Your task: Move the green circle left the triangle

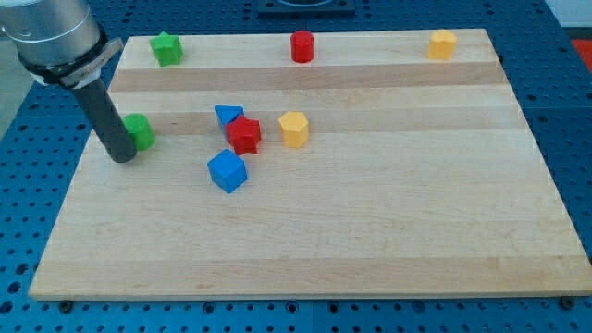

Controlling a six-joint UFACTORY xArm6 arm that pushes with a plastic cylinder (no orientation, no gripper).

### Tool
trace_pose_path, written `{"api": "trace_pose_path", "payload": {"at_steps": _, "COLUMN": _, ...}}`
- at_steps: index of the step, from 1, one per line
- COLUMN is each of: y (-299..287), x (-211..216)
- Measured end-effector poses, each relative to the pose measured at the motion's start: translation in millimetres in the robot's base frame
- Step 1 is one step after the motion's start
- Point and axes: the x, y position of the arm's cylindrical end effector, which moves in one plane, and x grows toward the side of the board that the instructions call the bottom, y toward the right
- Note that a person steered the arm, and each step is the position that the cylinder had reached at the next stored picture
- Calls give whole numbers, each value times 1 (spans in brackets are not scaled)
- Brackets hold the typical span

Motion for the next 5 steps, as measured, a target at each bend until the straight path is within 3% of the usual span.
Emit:
{"api": "trace_pose_path", "payload": {"at_steps": 4, "y": 3, "x": -3}}
{"api": "trace_pose_path", "payload": {"at_steps": 5, "y": 32, "x": 2}}
